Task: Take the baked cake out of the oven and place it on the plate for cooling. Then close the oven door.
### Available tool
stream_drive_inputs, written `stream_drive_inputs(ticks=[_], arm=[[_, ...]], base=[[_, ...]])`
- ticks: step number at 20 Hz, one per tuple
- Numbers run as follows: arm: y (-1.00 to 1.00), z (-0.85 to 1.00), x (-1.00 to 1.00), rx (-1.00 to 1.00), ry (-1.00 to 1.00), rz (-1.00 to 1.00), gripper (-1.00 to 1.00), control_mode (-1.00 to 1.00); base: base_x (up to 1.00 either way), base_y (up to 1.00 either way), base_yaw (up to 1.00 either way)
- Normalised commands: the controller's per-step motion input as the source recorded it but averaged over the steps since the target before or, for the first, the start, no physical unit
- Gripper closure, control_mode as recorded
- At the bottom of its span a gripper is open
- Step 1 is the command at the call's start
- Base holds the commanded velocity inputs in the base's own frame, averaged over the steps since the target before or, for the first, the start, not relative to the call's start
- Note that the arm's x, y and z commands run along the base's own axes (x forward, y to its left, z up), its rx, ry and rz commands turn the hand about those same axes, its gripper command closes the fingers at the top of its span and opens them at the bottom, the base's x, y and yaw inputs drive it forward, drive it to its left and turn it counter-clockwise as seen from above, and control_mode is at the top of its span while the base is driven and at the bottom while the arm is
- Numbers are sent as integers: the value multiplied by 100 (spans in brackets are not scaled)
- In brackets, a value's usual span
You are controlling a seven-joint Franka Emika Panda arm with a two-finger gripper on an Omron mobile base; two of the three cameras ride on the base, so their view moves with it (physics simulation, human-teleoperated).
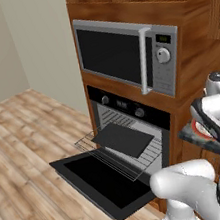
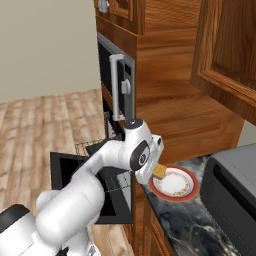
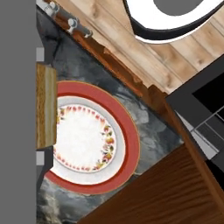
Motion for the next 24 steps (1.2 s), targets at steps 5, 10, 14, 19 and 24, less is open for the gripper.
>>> stream_drive_inputs(ticks=[5, 10, 14, 19, 24], arm=[[-36, -26, 9, 0, 10, 0, 100, -100], [-35, -36, 10, 3, 12, 0, 100, -100], [-16, -44, 17, 10, 12, 0, 100, -100], [-3, -26, 23, 11, 8, 1, 100, -100], [-1, -17, 32, 8, 3, 2, 100, -100]], base=[[0, 0, 0], [0, 0, 0], [0, 0, 0], [0, 0, 0], [0, 0, 0]])
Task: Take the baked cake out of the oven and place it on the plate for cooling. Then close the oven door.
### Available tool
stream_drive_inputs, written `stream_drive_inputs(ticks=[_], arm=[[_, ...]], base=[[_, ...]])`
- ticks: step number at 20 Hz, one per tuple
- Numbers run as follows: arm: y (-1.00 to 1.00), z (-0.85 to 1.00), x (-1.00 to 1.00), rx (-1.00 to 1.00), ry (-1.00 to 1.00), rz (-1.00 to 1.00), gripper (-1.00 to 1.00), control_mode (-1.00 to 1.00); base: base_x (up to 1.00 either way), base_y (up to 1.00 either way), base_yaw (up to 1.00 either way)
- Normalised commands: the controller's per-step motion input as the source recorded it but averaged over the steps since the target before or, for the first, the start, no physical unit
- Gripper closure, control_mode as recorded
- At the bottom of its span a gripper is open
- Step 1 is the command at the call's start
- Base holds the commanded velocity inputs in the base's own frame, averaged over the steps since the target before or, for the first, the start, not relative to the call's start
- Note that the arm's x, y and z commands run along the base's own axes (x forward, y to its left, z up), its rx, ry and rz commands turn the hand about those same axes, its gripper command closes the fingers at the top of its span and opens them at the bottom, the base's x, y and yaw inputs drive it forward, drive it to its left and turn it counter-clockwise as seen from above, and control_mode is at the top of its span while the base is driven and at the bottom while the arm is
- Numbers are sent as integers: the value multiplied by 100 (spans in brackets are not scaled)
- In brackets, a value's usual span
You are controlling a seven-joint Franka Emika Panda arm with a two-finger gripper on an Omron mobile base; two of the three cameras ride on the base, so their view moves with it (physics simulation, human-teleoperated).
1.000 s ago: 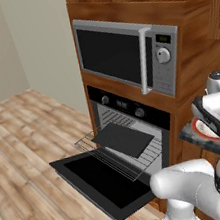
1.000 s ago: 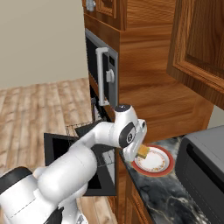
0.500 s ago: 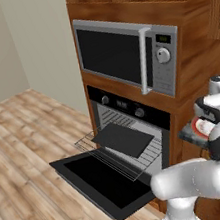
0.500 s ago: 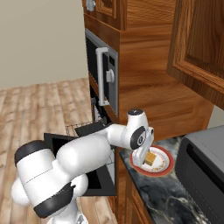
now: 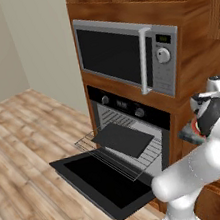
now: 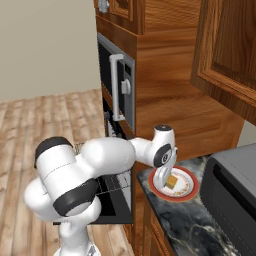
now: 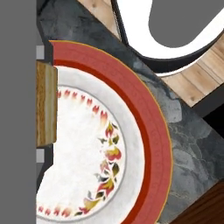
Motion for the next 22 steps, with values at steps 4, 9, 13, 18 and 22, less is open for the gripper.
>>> stream_drive_inputs(ticks=[4, 9, 13, 18, 22], arm=[[0, -24, 31, 4, 3, 0, 100, -100], [0, -37, 27, 0, 4, 0, 100, -100], [-4, -22, 7, 0, 1, 0, -100, -100], [-23, 0, 0, 3, 0, 0, -100, -100], [-22, 0, 0, 4, -1, 0, -100, -100]], base=[[0, 0, 0], [0, 0, 0], [0, 0, 0], [0, 0, 0], [0, 0, 0]])
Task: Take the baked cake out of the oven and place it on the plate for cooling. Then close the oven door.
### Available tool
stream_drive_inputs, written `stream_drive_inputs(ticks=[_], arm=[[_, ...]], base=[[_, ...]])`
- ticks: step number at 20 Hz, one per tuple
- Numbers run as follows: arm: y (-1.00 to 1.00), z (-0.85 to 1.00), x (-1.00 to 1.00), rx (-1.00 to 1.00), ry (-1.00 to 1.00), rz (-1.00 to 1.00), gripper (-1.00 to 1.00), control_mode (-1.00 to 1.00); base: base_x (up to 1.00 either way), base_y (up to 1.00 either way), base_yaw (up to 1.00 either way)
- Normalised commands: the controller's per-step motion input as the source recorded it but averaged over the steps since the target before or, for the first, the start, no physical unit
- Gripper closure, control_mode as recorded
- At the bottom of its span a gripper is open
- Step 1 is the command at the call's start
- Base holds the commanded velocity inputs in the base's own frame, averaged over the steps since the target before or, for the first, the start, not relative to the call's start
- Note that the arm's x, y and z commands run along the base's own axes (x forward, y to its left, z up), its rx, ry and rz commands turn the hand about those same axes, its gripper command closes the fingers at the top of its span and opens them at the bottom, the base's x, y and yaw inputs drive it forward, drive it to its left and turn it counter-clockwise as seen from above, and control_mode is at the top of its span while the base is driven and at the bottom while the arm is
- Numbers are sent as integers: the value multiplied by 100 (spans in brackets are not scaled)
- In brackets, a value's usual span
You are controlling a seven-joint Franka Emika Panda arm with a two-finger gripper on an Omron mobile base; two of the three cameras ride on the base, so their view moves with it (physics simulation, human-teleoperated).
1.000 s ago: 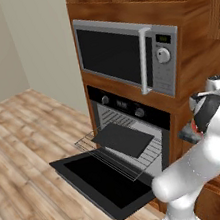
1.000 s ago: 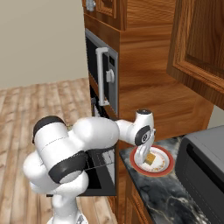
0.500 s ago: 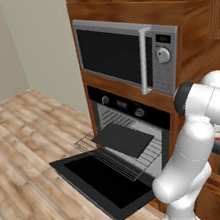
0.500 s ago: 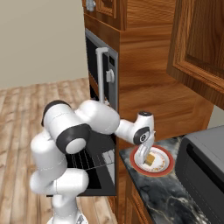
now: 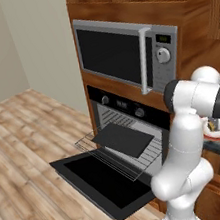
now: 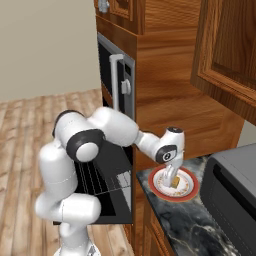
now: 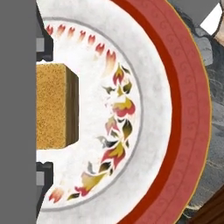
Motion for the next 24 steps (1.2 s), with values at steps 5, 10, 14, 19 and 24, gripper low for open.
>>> stream_drive_inputs(ticks=[5, 10, 14, 19, 24], arm=[[-2, 0, 0, 6, 0, 0, -100, -100], [5, 62, -22, 9, -7, 0, -100, -100], [26, 100, -63, 6, -18, 0, -100, -100], [58, 86, -83, 0, -18, 0, -100, -100], [96, 57, -71, 0, -13, 0, -100, -100]], base=[[0, 0, 0], [0, 0, 0], [0, 0, 0], [0, 0, 0], [0, 0, 0]])
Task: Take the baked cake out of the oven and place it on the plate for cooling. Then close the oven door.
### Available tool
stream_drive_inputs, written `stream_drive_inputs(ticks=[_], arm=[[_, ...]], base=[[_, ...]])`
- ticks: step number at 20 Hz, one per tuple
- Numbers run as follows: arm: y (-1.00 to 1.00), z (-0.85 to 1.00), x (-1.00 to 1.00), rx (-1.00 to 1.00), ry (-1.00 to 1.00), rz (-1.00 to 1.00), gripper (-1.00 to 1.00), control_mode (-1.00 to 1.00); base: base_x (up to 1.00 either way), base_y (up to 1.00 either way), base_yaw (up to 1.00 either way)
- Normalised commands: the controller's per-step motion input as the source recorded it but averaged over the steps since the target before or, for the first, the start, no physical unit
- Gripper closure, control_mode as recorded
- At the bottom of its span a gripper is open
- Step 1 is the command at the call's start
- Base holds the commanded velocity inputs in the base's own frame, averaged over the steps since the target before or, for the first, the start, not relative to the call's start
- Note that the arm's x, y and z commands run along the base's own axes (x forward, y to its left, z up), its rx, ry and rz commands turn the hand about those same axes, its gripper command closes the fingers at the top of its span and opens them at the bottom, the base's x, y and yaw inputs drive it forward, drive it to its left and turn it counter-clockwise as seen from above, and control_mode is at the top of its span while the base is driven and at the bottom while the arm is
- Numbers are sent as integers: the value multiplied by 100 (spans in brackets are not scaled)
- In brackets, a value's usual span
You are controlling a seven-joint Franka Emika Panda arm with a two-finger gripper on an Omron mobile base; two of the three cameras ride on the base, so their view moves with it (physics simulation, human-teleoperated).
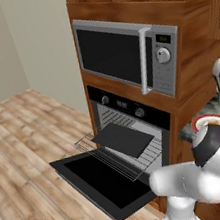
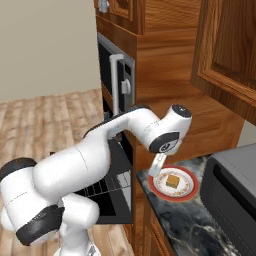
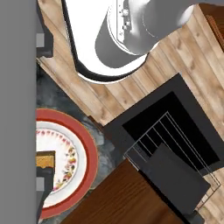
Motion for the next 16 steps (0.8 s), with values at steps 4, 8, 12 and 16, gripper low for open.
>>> stream_drive_inputs(ticks=[4, 8, 12, 16], arm=[[100, 51, -60, 0, -11, -2, -100, -100], [99, 50, -40, -1, -4, -5, -100, -100], [96, 36, -10, -1, 0, -8, -100, -100], [100, 18, 0, 0, 3, -14, -100, -100]], base=[[0, 0, 0], [0, 0, 0], [0, 0, 0], [0, 0, 0]])
